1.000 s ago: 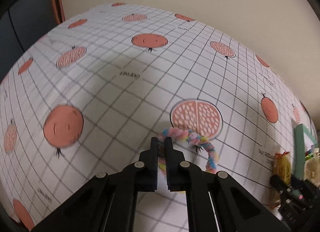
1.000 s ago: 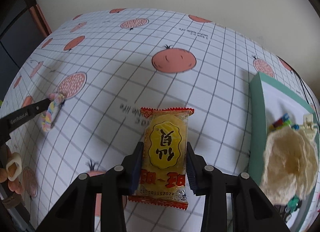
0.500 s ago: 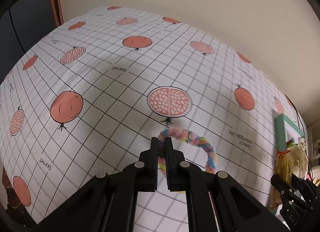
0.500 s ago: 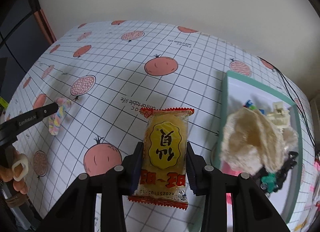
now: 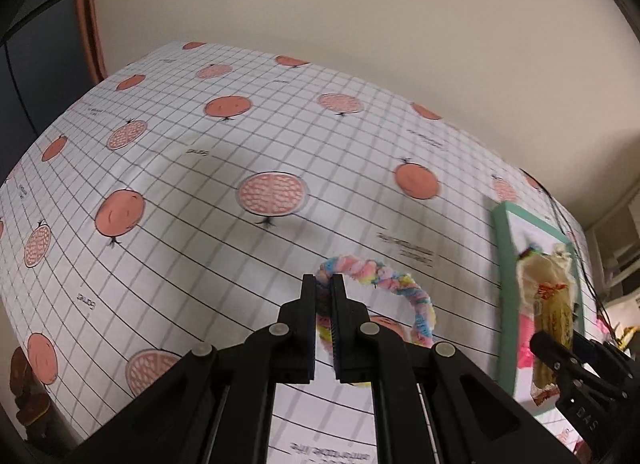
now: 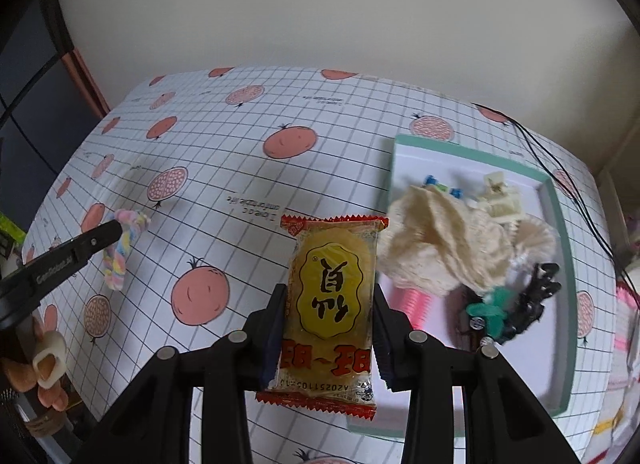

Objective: Organize objects
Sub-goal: 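Carry the bracelet and yellow snack into the tray with both tools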

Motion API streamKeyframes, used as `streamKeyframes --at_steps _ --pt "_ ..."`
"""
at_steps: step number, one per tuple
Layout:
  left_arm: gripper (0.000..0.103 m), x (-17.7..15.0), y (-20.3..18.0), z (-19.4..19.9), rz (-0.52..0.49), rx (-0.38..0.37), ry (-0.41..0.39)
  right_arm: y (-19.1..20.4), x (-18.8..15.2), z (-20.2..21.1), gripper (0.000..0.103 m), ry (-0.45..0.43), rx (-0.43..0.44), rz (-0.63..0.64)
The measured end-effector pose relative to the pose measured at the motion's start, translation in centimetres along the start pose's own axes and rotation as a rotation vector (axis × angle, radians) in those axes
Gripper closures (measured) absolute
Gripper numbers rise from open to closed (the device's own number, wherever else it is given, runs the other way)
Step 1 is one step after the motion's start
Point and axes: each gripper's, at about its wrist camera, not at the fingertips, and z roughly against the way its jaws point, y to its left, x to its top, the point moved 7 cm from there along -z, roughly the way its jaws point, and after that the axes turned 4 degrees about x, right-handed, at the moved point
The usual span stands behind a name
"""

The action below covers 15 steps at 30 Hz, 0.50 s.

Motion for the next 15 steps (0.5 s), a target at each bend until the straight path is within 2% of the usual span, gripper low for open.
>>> streamKeyframes --at_steps 10,15 --pt "0.097 -1.6 -6.0 1.6 -0.084 -0.074 -0.017 -5.4 -1.4 1.5 0.063 -0.004 -0.025 -0.102" --pt "0.097 -2.6 -10.0 2.0 -0.164 -0.093 -0.024 -8.9 -2.0 2.0 0.063 -0.005 -0.05 -0.164"
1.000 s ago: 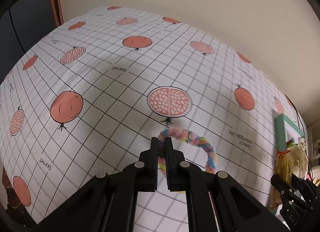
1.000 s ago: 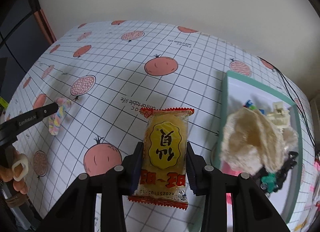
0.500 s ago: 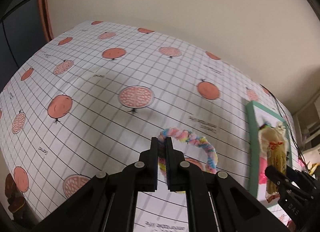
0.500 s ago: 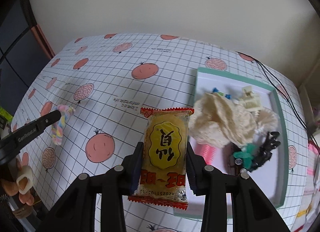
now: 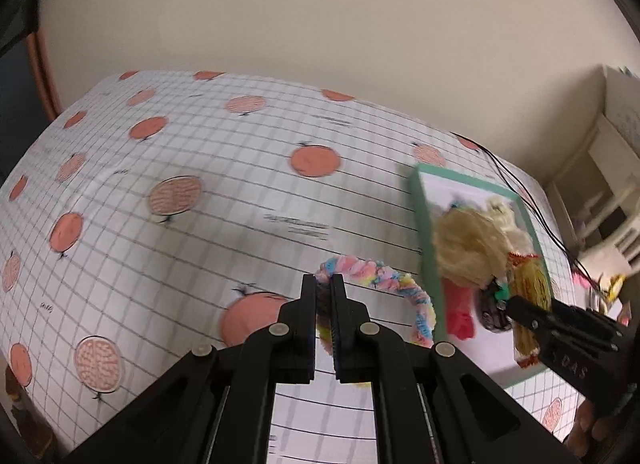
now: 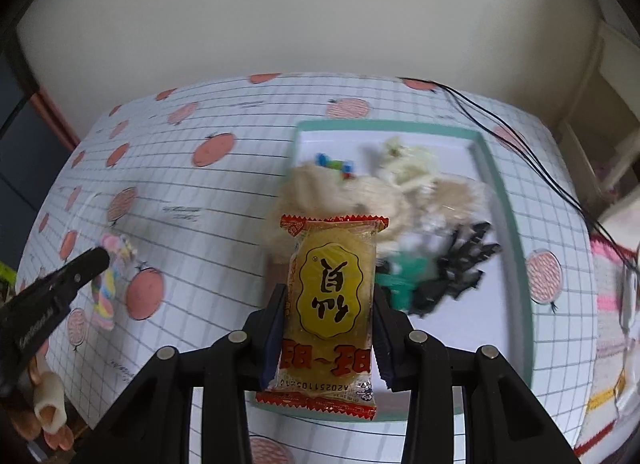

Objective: Organize objects
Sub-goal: 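Carry the bracelet and yellow snack into the tray with both tools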

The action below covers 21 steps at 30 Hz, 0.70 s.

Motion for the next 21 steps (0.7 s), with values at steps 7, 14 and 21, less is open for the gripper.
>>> streamKeyframes --at_steps 7,14,21 --pt "0.097 -1.2 -5.5 0.2 -0.1 -0.052 0.0 -5.4 -0.9 0.3 0.063 0.006 -0.054 -0.082" --pt "0.097 -3.3 -9.9 -0.8 -0.164 -0.102 0.035 -9.6 -2.4 0.1 0.062 0.029 -0.109 -0.147" --pt "0.097 -4.5 -12.7 -2.1 -0.229 -0.096 0.045 -10.6 -2.8 -0.4 0.062 0.037 -0.103 -0.173"
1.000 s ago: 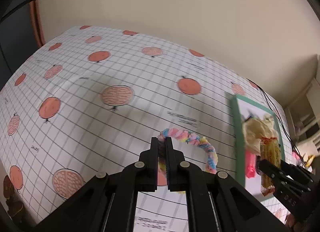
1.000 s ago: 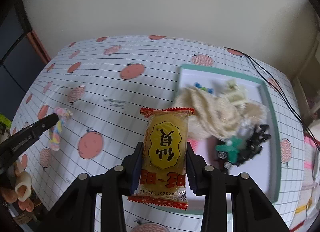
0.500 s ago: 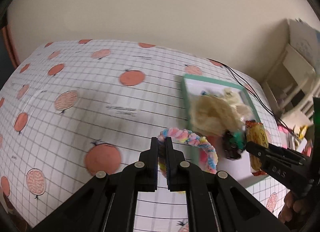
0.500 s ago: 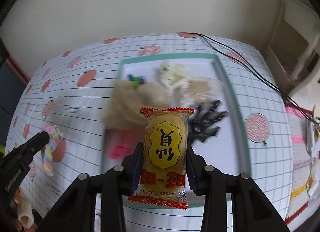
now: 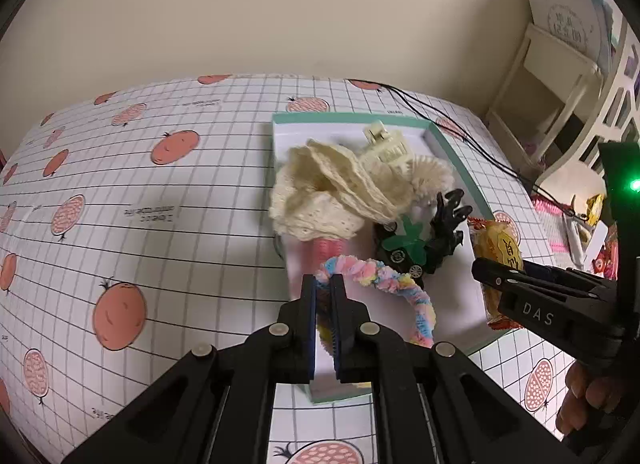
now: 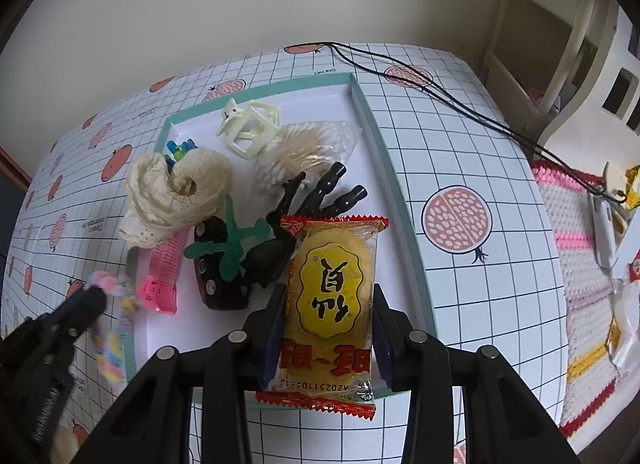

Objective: Organize objects
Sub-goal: 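Carry the bracelet and yellow snack into the tray with both tools, then open both tools to release the bracelet and snack in the tray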

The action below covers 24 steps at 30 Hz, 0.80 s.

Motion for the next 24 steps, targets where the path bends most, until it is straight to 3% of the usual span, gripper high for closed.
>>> streamKeyframes --at_steps 5,10,21,24 --pt "0.096 -0.2 -1.3 -1.0 -0.02 -0.002 0.01 0.5 0.1 -0.1 0.061 -0.009 0.01 0.01" --pt "0.095 -0.3 -1.9 -1.1 -0.049 -0.011 0.013 0.6 0.1 0.0 0.046 -0.031 0.022 0.01" --pt "0.093 0.5 0.4 0.0 0.03 -0.036 -0.009 1.1 0.0 0.4 0.045 -0.046 0.024 0.032" --pt "0.086 0.7 1.6 0.1 0.077 -0.021 -0.015 1.3 0.0 0.4 0.045 -0.052 0.027 0.039"
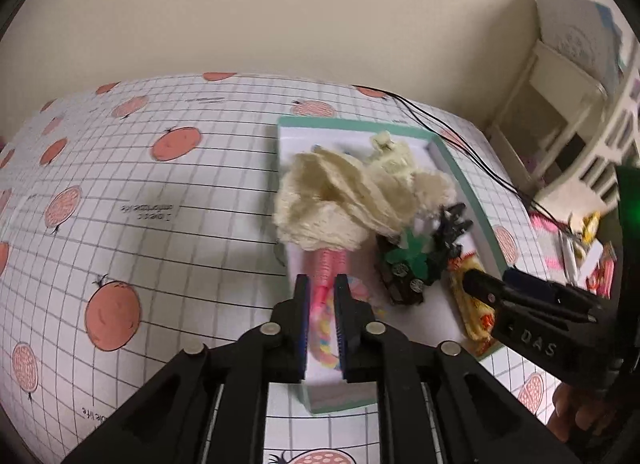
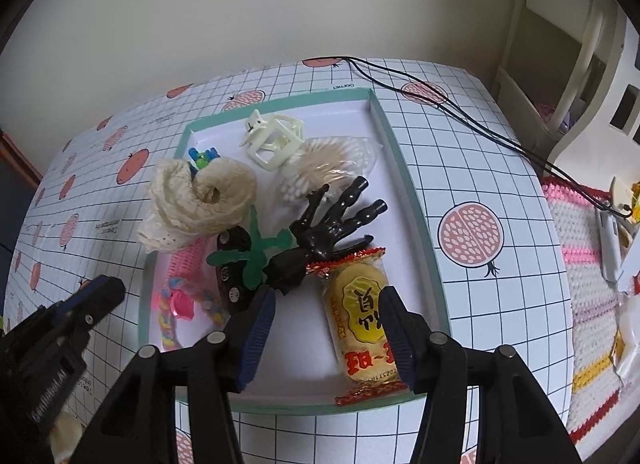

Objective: Organize objects

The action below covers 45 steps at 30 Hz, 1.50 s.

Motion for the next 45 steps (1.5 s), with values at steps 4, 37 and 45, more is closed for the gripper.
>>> streamKeyframes --at_steps 4,37,45 --pt "0.062 0.3 2.2 0.0 0.067 0.037 -0.001 0.8 0.1 0.0 0.041 -0.012 0.012 0.017" --pt "0.0 2.2 10.2 3.4 0.201 0.264 -0.18 6.4 1.5 2.3 0.0 -0.148 0.052 0.119" --pt "0.0 2.7 10.8 5.9 0.183 0.299 -0.237 7.4 1.1 3.5 0.0 -0.177 0.051 0.128"
